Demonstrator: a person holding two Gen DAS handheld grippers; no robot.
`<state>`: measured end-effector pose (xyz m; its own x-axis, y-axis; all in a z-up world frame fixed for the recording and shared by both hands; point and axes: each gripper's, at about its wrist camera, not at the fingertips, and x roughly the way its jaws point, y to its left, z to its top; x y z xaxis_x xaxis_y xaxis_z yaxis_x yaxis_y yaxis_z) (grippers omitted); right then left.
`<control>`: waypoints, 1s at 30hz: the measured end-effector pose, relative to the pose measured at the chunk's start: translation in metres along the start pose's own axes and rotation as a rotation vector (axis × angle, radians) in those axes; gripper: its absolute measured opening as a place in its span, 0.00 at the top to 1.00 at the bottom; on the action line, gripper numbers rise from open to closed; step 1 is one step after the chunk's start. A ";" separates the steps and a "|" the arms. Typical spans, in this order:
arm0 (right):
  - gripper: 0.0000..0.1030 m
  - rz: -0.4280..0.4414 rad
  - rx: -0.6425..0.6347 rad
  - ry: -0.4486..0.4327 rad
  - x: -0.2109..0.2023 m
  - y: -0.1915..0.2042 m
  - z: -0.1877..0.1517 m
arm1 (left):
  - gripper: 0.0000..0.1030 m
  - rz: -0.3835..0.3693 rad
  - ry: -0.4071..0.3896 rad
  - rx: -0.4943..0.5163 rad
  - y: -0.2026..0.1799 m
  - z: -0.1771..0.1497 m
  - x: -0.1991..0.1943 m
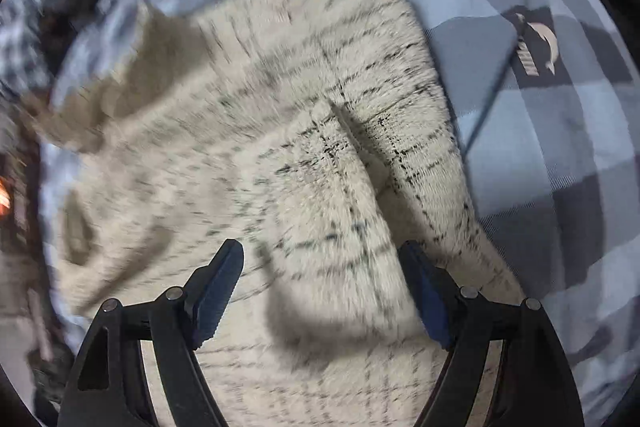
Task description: Fold small clothes
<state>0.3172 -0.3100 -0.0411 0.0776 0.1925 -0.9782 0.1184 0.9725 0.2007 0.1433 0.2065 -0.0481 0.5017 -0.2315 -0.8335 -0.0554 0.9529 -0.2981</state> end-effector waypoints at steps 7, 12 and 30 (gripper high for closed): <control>0.96 0.379 -0.092 -0.216 -0.093 0.032 -0.016 | 0.93 0.000 -0.027 -0.025 0.004 -0.001 -0.007; 0.96 0.764 -0.174 -0.470 -0.230 0.052 -0.038 | 0.93 -0.015 -0.049 -0.022 0.001 0.000 -0.013; 0.97 0.479 -0.858 -0.518 -0.401 0.433 -0.144 | 0.93 -0.053 -0.166 -0.150 0.033 0.004 -0.043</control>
<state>0.1945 0.0526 0.4304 0.3594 0.6896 -0.6287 -0.7438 0.6186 0.2533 0.1230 0.2483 -0.0200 0.6417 -0.2330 -0.7307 -0.1468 0.8978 -0.4152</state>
